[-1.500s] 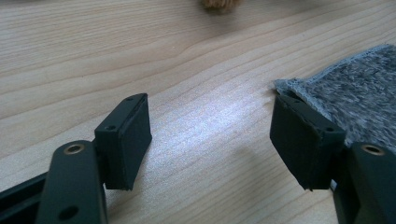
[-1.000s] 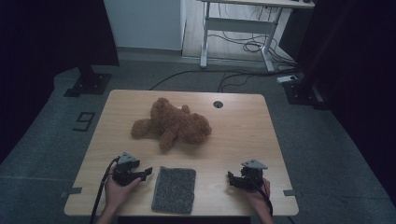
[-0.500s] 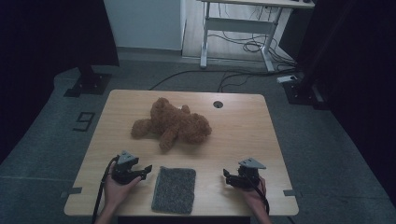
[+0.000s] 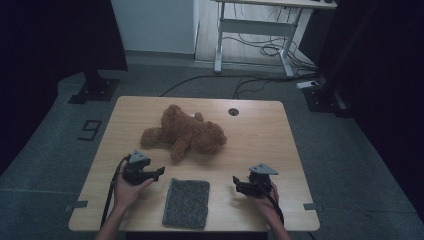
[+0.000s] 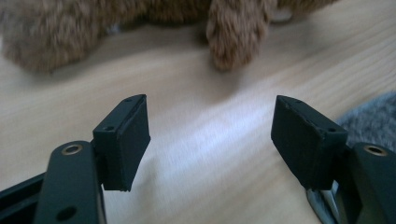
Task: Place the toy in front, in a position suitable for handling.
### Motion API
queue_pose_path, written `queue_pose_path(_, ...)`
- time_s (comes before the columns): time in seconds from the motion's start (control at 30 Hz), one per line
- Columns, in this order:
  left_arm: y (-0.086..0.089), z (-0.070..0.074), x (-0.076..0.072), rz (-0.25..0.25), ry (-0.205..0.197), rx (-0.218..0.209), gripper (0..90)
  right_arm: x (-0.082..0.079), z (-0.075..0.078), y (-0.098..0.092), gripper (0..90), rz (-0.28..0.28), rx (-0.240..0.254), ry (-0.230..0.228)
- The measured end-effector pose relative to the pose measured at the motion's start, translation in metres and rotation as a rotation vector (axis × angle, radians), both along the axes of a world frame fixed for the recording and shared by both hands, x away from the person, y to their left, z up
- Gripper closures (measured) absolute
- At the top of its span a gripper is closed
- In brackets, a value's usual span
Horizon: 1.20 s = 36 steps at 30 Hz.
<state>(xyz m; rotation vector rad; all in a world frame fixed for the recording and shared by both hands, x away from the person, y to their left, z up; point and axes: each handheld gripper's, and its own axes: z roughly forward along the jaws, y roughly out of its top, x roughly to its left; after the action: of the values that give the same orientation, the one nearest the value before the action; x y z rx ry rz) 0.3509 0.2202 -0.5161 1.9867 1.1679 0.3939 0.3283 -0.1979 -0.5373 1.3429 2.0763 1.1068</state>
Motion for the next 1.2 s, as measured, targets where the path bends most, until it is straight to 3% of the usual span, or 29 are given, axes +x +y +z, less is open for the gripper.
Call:
queue_pose_path(0.03, 0.001, 0.004, 0.007, -0.015, -0.017, 0.011, 28.0, 0.002, 0.002, 0.002, 17.9, -0.001, 0.003, -0.005)
queue_pose_path(0.2, 0.002, 0.012, 0.02, -0.015, -0.022, 0.005, 28.2, 0.013, 0.01, 0.009, 18.1, 0.02, 0.026, -0.007)
queue_pose_path(0.27, 0.001, 0.014, 0.025, -0.013, -0.025, 0.021, 27.4, 0.018, 0.015, 0.014, 18.4, 0.028, 0.036, -0.014)
queue_pose_path(0.57, 0.01, 0.023, 0.045, 0.062, -0.047, 0.027, 23.8, 0.037, 0.029, 0.036, 18.6, 0.085, 0.046, -0.026)
queue_pose_path(0.67, 0.013, 0.023, 0.05, 0.074, -0.049, 0.007, 22.6, 0.04, 0.032, 0.04, 19.0, 0.091, 0.055, -0.033)
queue_pose_path(0.9, 0.016, 0.023, 0.07, 0.069, -0.053, 0.035, 19.8, 0.055, 0.04, 0.058, 18.0, 0.111, 0.108, -0.041)
queue_pose_path(1.2, 0.028, 0.016, 0.088, 0.106, -0.051, 0.019, 19.5, 0.064, 0.044, 0.081, 17.5, 0.131, 0.079, -0.042)
